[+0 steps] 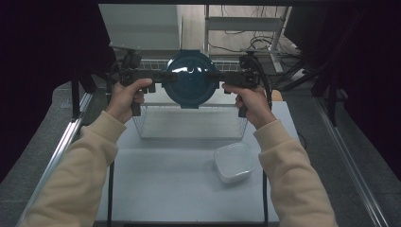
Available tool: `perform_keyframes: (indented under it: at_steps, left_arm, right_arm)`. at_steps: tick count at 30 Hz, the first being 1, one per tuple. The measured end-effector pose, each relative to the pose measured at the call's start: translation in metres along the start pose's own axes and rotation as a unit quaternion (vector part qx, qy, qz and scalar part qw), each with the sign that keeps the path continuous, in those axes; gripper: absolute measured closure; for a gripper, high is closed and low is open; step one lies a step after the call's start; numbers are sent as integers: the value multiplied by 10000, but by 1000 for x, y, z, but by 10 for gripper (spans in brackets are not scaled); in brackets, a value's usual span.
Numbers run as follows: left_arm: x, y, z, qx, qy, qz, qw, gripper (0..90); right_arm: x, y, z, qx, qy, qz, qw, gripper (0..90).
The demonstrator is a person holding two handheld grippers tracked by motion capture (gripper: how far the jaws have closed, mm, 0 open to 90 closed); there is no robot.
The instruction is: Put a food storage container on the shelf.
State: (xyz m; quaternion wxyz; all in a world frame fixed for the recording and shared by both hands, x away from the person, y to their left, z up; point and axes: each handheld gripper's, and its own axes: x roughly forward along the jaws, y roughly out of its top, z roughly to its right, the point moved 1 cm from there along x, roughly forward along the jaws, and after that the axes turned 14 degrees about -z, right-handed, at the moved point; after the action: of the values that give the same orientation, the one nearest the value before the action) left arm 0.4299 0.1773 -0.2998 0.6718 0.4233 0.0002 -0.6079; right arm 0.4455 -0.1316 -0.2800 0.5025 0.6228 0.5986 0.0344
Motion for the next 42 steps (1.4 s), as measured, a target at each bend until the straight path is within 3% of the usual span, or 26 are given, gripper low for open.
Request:
perform_keyframes:
  at_steps: [4,13,23,26,38,42]
  left_arm:
    - [6,5,-9,-69,-28,-39,10000,403]
    - [17,15,-23,-148,-103,-135,9997,402]
    - [25,20,-34,-324,-103,-150,9993,400]
    - [28,23,-38,-500,-154,-102,9986,400]
    - [40,35,-56,-942,-369,-108,9948,375]
    - [43,36,-62,-1056,-446,-93,9934,368]
  right_arm:
    - [8,4,12,84,4,-35,10000,423]
    - [12,10,25,173,-42,-59,9998,423]
    - [22,13,39,545,22,-125,9984,414]
    - [24,14,43,648,43,-130,9978,408]
    - [36,20,66,1245,269,-178,9917,378]
    - [40,22,72,1485,327,-166,9882,374]
